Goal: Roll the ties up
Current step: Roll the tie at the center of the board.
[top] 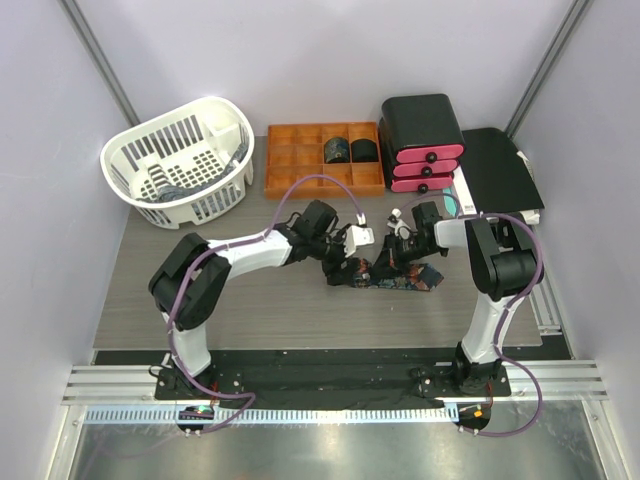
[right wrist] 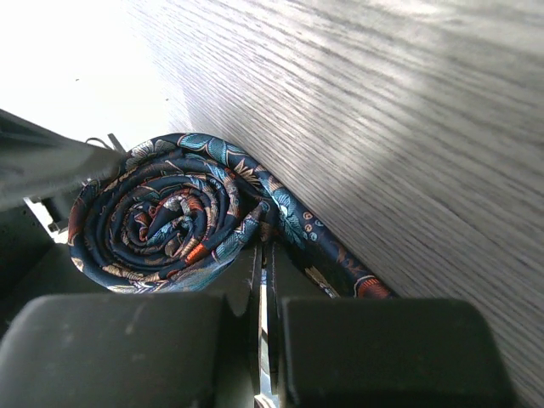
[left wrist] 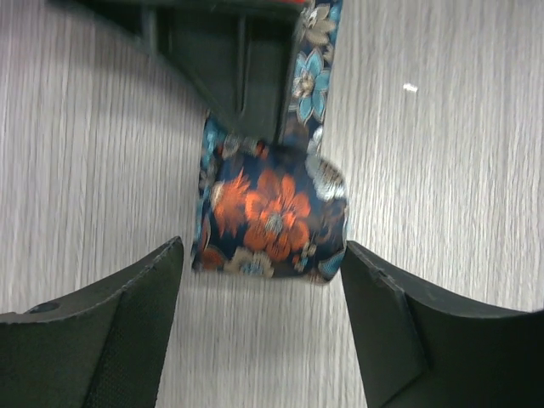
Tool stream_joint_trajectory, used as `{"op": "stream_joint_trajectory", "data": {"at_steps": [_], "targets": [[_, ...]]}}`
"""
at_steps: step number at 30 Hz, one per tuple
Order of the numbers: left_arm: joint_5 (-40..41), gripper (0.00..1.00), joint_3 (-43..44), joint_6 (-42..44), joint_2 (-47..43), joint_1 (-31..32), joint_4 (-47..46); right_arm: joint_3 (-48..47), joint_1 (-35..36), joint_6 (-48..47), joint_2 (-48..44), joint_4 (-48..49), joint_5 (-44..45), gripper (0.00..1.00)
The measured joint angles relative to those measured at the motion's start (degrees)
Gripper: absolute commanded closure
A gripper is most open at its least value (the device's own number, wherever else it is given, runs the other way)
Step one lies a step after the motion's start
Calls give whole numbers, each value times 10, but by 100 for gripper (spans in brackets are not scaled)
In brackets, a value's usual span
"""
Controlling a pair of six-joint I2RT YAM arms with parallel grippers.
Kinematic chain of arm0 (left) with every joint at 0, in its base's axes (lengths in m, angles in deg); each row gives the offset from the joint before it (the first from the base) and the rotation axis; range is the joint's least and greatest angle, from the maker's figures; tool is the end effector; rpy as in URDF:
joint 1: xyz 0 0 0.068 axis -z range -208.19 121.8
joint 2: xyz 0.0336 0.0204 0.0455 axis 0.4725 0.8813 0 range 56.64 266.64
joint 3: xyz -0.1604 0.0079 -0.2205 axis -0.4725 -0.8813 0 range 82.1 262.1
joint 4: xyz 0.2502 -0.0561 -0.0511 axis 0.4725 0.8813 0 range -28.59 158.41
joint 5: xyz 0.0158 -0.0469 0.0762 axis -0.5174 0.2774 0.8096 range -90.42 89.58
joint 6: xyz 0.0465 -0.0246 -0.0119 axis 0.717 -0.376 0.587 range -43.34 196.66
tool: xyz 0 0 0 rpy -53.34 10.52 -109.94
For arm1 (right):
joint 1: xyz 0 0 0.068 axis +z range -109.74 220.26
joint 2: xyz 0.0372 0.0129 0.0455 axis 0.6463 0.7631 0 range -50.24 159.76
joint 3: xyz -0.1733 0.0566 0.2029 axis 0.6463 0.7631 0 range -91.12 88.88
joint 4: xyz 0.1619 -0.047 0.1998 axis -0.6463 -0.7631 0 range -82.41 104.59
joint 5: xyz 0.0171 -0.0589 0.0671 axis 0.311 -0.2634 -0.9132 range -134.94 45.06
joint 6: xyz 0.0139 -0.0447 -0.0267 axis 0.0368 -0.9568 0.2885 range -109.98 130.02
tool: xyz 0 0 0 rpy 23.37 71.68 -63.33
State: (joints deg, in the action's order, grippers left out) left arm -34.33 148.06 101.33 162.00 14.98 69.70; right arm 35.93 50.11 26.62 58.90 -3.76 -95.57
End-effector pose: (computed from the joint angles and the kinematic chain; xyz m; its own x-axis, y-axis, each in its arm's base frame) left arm 0.2685 -0.2793 0.1824 -0.1388 0.6053 -0.7838 0.9900 0.1053 -0.0940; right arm 0.3090 0.0815 0.0996 -0.9990 0.0106 -0.0426 -0.0272 0.6123 0.7902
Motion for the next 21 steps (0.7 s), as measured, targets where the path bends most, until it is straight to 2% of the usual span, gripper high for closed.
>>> {"op": "stream_joint_trajectory", "data": {"at_steps": [3,8,9,12,15,18,21], "targets": [[-4,35,0,11,8,9,-19,-2,0,0,2,-3,-3,99],[24,56,1,33,34,28,-27,-2,1,0,3,-2,-5,99],[31,63,1,37,37,30,-26,-2,2,0,3,-2,-5,93],[48,77,4,45,38,31,-17,-3,3,-1,2,-4,-7,84],[56,79,4,55,38,33,-7,-8,-5,-22,-7,-30,-3,68],[63,79,6,60,38,36,1,-9,-32,-50,-29,-75,1,58],[70,77,11,61,38,37,14,-16,-55,-62,-49,-103,0,57]]}}
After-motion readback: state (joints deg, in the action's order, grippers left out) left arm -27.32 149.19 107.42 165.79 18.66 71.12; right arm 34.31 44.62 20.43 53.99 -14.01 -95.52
